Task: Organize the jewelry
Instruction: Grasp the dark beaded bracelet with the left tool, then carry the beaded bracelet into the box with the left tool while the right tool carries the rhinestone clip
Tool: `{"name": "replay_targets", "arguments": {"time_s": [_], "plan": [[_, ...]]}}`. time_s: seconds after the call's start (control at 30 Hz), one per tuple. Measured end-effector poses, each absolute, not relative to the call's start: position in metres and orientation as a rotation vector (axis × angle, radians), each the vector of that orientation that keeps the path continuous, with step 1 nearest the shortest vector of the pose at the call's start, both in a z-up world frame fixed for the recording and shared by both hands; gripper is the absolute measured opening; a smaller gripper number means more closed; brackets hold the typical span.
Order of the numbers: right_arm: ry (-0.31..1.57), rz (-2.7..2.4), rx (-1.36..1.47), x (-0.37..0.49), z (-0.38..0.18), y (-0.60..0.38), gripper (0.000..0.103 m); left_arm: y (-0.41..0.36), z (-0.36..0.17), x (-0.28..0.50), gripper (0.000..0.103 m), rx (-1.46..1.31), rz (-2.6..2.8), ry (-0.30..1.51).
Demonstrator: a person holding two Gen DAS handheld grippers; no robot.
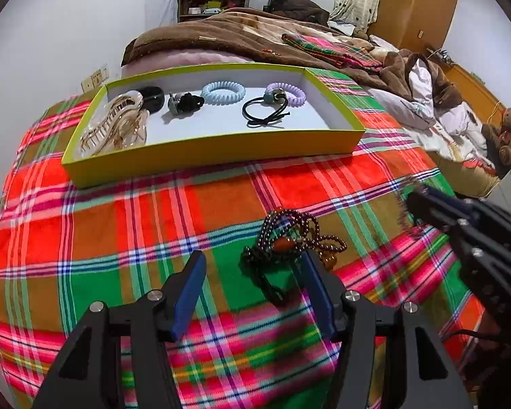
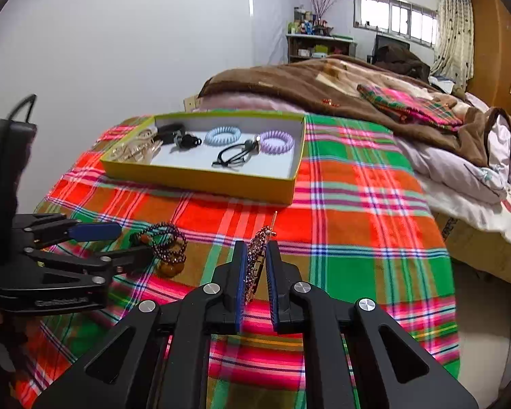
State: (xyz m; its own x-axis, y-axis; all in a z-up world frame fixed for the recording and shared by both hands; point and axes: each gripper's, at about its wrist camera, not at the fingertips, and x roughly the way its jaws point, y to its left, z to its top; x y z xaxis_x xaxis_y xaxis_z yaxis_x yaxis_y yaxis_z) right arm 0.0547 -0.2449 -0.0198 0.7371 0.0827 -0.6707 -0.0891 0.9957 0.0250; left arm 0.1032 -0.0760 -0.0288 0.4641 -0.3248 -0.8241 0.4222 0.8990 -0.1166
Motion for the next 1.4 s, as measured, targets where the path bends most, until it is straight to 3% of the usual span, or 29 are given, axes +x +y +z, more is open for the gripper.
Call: {"name": "replay_targets", "arguments": {"time_s": [0.5, 0.9, 1.1, 1.4], "plan": [[0.680, 0.087, -0.025, 0.053, -0.006, -0.255, 0.011, -0.102, -0.031, 0.109, 0.060, 0.221, -0.454, 0.965], [0.684, 0.083, -0.020, 0.057, -0.007, -0.260, 0.011, -0.106, -0.028, 0.112, 0.024, 0.212, -0.489, 0.960], [0.687, 0.083, -0.018, 0.058, -0.007, -0.259, 0.011, -0.104, -0.027, 0.114, 0.016, 0.191, -0.505, 0.966], [0.689, 0.080, -0.017, 0.061, -0.007, -0.260, 0.011, -0.099, -0.023, 0.115, 0.015, 0.159, -0.507, 0.960]]}}
